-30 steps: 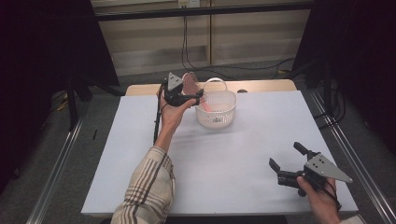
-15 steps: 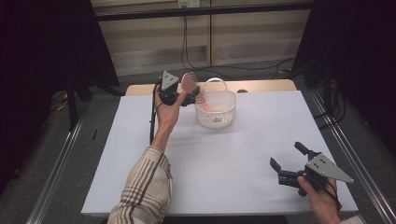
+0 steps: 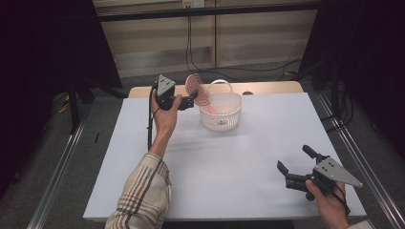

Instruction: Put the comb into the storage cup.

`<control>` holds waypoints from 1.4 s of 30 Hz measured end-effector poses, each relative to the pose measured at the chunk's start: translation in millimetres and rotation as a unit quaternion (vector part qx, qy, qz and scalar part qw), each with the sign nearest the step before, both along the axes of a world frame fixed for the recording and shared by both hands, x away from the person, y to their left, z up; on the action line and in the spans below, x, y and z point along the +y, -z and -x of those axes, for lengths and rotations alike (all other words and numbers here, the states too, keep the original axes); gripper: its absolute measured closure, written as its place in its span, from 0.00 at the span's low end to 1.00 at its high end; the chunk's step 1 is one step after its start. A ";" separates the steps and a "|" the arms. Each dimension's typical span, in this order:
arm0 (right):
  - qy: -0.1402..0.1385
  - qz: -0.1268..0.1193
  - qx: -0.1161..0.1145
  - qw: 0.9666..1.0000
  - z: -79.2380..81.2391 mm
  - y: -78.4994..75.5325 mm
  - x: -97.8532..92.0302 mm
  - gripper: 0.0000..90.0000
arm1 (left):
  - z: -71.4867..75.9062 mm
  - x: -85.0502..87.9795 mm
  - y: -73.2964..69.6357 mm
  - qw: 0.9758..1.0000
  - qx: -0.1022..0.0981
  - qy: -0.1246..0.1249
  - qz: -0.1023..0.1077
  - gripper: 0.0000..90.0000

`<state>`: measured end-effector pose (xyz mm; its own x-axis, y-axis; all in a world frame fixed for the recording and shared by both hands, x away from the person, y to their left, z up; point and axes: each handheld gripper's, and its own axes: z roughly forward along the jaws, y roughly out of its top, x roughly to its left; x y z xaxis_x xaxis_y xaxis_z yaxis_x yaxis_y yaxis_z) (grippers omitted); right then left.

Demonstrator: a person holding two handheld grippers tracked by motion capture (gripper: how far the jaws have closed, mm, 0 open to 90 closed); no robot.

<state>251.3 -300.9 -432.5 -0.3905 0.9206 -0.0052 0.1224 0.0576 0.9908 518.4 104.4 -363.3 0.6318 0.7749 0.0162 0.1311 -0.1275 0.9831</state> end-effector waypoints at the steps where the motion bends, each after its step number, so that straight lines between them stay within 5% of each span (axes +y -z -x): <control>1: 0.001 0.001 0.000 1.000 -0.1 0.2 -0.5 0.00 | 1.0 1.2 -0.8 1.000 -0.002 -0.001 0.002 0.03; 26: 0.006 0.005 -0.003 1.000 -1.6 -0.6 1.0 0.00 | 32.8 27.1 -0.5 1.000 -0.020 0.001 -0.010 0.04; 31: 0.008 0.006 -0.008 1.000 -1.4 -1.8 1.8 0.00 | 39.6 33.4 9.6 1.000 -0.002 -0.005 0.005 0.04; 42: 0.013 0.006 -0.010 1.000 -2.2 -2.8 3.0 0.00 | 66.1 42.8 9.9 1.000 -0.013 0.004 0.025 0.03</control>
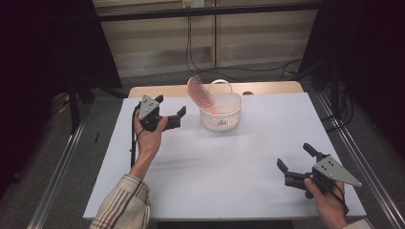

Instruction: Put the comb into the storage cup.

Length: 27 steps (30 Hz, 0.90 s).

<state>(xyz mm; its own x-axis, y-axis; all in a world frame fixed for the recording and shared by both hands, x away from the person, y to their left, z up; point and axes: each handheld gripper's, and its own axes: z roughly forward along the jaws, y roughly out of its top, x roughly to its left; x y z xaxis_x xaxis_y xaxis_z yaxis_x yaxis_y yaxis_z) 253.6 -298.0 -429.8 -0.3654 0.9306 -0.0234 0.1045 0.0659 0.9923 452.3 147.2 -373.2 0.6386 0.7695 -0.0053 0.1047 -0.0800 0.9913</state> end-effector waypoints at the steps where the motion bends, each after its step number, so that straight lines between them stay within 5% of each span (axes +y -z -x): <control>1: -0.002 0.000 0.000 1.000 -0.1 0.0 0.2 0.00 | 1.0 0.2 0.1 1.000 0.001 -0.002 0.005 0.03; 7: 0.001 -0.001 -0.003 1.000 0.6 -0.5 0.2 0.00 | 11.2 2.4 -0.1 1.000 -0.014 -0.006 -0.024 0.03; 21: 0.001 0.001 -0.003 1.000 0.9 -0.6 1.2 0.00 | 43.1 20.0 9.7 1.000 -0.005 -0.018 -0.011 0.05; 27: 0.001 0.000 -0.003 1.000 0.8 -0.6 1.1 0.00 | 54.1 24.7 16.2 0.999 -0.007 -0.025 -0.021 0.04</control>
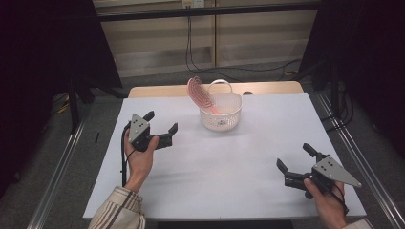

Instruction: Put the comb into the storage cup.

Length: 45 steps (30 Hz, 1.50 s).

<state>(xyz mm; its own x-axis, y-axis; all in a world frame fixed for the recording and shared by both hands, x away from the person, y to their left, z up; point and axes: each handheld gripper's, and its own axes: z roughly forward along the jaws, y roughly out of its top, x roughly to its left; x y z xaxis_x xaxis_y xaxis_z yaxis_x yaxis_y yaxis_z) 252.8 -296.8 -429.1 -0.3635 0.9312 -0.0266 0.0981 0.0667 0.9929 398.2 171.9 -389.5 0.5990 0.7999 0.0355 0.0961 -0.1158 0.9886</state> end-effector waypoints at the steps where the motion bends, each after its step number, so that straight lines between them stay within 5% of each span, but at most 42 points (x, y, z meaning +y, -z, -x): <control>1: 0.000 0.000 0.000 1.000 0.2 -0.1 -0.1 0.00 | 1.5 1.1 1.1 1.000 0.000 -0.001 -0.003 0.04; 17: 0.002 0.000 0.001 1.000 -0.2 0.1 0.1 0.00 | 36.0 12.6 9.5 0.999 0.012 0.006 0.030 0.02; 38: 0.002 0.000 -0.003 1.000 2.3 -1.2 -1.4 0.00 | 71.7 31.5 17.2 1.000 0.011 -0.004 0.028 0.02; 45: 0.004 0.000 -0.005 1.000 3.1 -1.4 -1.8 0.00 | 83.9 41.2 20.7 1.000 0.009 -0.014 0.007 0.02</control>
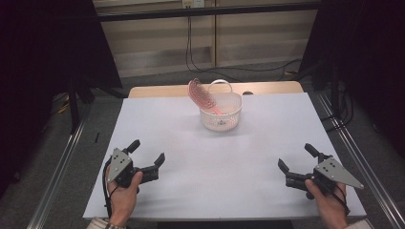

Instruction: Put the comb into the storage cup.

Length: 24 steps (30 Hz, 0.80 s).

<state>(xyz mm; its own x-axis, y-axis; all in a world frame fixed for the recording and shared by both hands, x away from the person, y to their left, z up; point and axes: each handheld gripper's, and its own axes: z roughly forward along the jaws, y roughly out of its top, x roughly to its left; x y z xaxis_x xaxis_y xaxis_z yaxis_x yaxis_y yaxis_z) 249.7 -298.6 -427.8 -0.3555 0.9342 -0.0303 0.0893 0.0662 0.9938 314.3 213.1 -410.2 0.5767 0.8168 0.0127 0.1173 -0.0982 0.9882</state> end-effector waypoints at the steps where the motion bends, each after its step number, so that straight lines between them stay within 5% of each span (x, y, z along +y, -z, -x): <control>1: 0.001 0.000 0.000 1.000 0.2 0.0 -0.1 0.00 | 1.2 1.3 0.8 1.000 0.005 0.001 0.007 0.02; 7: 0.005 0.001 0.001 1.000 1.9 0.5 -2.0 0.00 | 10.6 7.3 3.8 1.000 0.017 -0.007 0.011 0.02; 11: 0.009 -0.002 0.000 1.000 4.2 0.1 -4.0 0.00 | 18.0 8.0 5.1 1.000 0.015 -0.023 -0.008 0.02; 14: 0.009 -0.003 0.001 1.000 5.1 0.4 -4.6 0.00 | 23.5 9.9 6.1 0.999 0.018 -0.036 0.014 0.02; 19: 0.008 -0.006 0.001 1.000 5.6 0.5 -4.7 0.00 | 34.4 12.3 8.4 0.999 -0.001 -0.052 0.003 0.03; 24: 0.011 -0.004 0.003 1.000 3.4 2.8 -1.3 0.00 | 31.4 9.2 9.3 1.000 -0.002 -0.030 0.002 0.02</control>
